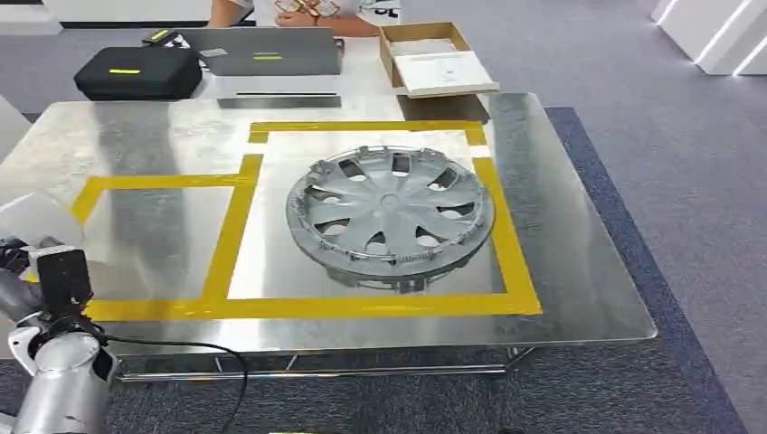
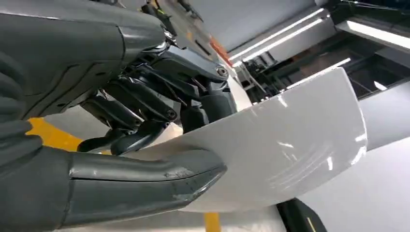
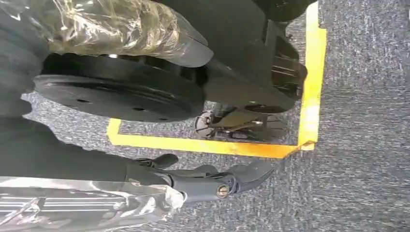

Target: Take the parts from the cabinet and place them on the table.

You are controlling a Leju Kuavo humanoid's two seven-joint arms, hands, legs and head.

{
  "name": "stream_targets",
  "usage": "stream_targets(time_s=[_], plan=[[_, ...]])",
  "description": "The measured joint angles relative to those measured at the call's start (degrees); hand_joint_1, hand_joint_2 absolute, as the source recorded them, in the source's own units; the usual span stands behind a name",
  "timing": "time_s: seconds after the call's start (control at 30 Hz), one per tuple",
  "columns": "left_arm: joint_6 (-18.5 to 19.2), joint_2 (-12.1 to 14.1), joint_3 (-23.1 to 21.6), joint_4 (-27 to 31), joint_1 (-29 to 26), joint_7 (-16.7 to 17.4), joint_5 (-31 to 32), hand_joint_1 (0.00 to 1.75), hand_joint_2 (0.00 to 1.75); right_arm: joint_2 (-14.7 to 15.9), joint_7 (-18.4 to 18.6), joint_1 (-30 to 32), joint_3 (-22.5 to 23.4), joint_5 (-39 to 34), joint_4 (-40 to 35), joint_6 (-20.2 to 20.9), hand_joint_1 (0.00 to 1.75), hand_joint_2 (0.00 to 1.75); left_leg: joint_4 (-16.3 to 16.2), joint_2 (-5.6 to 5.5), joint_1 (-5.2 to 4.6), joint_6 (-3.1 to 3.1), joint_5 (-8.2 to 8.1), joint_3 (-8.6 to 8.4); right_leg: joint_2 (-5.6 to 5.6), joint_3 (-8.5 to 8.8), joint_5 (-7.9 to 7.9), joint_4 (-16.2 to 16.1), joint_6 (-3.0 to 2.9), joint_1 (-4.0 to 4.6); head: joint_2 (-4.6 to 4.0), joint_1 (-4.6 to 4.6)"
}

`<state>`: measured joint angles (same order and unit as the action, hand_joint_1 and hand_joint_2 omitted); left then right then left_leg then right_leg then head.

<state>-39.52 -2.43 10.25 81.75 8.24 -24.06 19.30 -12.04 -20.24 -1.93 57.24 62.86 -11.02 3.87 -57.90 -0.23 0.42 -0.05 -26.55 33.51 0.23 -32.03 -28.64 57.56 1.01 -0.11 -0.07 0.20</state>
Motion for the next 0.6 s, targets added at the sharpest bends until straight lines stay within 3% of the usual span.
stream_targets(time_s=[0.07, 0.1, 0.13, 0.23, 0.27, 0.3, 0.33, 0.4, 0.43, 0.47, 0.53, 0.6], plan=[[0.2, 0.3, 0.8, 0.0, 0.0, 0.0, -0.1, 1.75, 1.75, 0.0, 0.0, 0.2, 0.0, 0.0, 0.0, 0.0, 0.00, 1.75, 0.2, 0.00, 0.32, -0.65, 0.22, -0.14, 0.07, -0.08, 0.06, 0.1, -0.55, 0.31, 0.00, 0.11], [0.2, 0.5, 1.1, 0.0, 0.0, 0.0, -0.1, 1.75, 1.75, 0.0, 0.0, 0.2, 0.1, 0.0, 0.0, 0.0, 0.00, 1.75, 0.1, -0.02, 0.37, -0.98, -0.06, -0.09, 0.00, 0.12, 0.44, -0.4, -1.12, -0.02, 0.00, 0.17], [0.2, 0.7, 1.4, 0.0, 0.0, 0.0, -0.1, 1.75, 1.75, 0.0, 0.0, 0.1, 0.1, 0.0, 0.0, 0.0, 0.00, 1.75, -1.0, 0.04, 0.48, -1.28, -1.15, 0.34, -0.07, 0.18, 0.63, -0.5, -1.51, -0.08, 0.00, -0.11], [0.3, 1.0, 2.1, -0.1, -0.2, 0.0, -0.1, 1.75, 1.75, 0.0, -0.1, 0.0, 0.2, 0.0, 0.0, 0.0, 0.00, 1.75, -13.1, 0.05, 0.53, -1.82, -7.63, 5.62, -0.16, 0.11, 0.52, -0.5, -2.07, 0.08, 0.00, -0.24], [0.3, 1.0, 2.2, -0.2, -0.3, 0.0, -0.1, 1.75, 1.75, 0.0, 0.0, 0.1, 0.2, 0.0, 0.0, 0.0, 0.00, 1.75, -16.7, 0.04, 0.54, -1.90, -8.76, 7.32, -0.16, 0.10, 0.52, -0.5, -2.08, 0.13, 0.00, -0.26], [0.3, 1.1, 2.3, -0.3, -0.5, 0.0, -0.1, 1.75, 1.75, 0.0, 0.0, 0.2, 0.2, 0.0, 0.0, 0.0, 0.00, 1.75, -17.4, 0.05, 0.54, -1.85, -8.29, 7.68, -0.16, 0.16, 0.51, -0.5, -2.08, 0.16, 0.00, -0.20], [0.3, 1.2, 2.3, -0.3, -0.4, 0.0, -0.1, 1.75, 1.75, 0.0, -0.1, 0.1, 0.2, 0.0, 0.0, 0.0, 0.00, 1.75, -15.7, 0.04, 0.53, -1.77, -6.44, 6.89, -0.12, 0.20, 0.49, -0.5, -2.08, 0.18, 0.00, -0.26], [0.3, 1.3, 2.4, -0.3, -0.4, 0.0, -0.1, 1.75, 1.75, 0.0, -0.1, 0.1, 0.2, 0.0, 0.0, 0.0, 0.00, 1.75, -6.5, 0.05, 0.53, -1.43, -1.14, 2.45, -0.03, 0.54, 0.33, -0.4, -1.93, 0.17, 0.00, -0.26], [0.3, 1.4, 2.4, -0.3, -0.3, 0.0, -0.1, 1.75, 1.75, 0.0, -0.1, 0.1, 0.2, 0.1, 0.0, 0.0, 0.00, 1.75, -2.5, 0.06, 0.53, -1.21, 0.52, 0.47, -0.03, 0.64, 0.21, -0.4, -1.77, 0.18, 0.00, -0.24], [0.3, 1.4, 2.4, -0.3, -0.2, 0.0, -0.1, 1.75, 1.75, 0.0, -0.1, 0.0, 0.2, 0.0, 0.0, 0.0, 0.00, 1.75, -0.3, 0.06, 0.28, -0.99, -0.35, -0.53, 0.02, 0.38, 0.00, -0.1, -1.42, 0.60, 0.00, -0.20], [0.3, 1.4, 2.4, -0.3, -0.2, -0.1, -0.1, 1.75, 1.75, 0.0, -0.1, 0.0, 0.2, 0.0, 0.0, 0.0, 0.00, 1.75, -0.1, -0.01, 0.19, -0.69, -0.38, -0.22, 0.00, 0.02, 0.15, -0.1, -1.05, 0.53, 0.00, -0.04], [0.3, 1.5, 2.4, -0.3, -0.1, -0.1, 0.0, 1.75, 1.75, 0.0, -0.1, 0.0, 0.2, 0.1, 0.0, 0.0, 0.00, 1.75, 0.3, -0.01, 0.32, 0.17, -0.16, -0.33, -0.06, 0.24, 0.09, -0.3, -0.38, 0.53, 0.00, -0.17]])
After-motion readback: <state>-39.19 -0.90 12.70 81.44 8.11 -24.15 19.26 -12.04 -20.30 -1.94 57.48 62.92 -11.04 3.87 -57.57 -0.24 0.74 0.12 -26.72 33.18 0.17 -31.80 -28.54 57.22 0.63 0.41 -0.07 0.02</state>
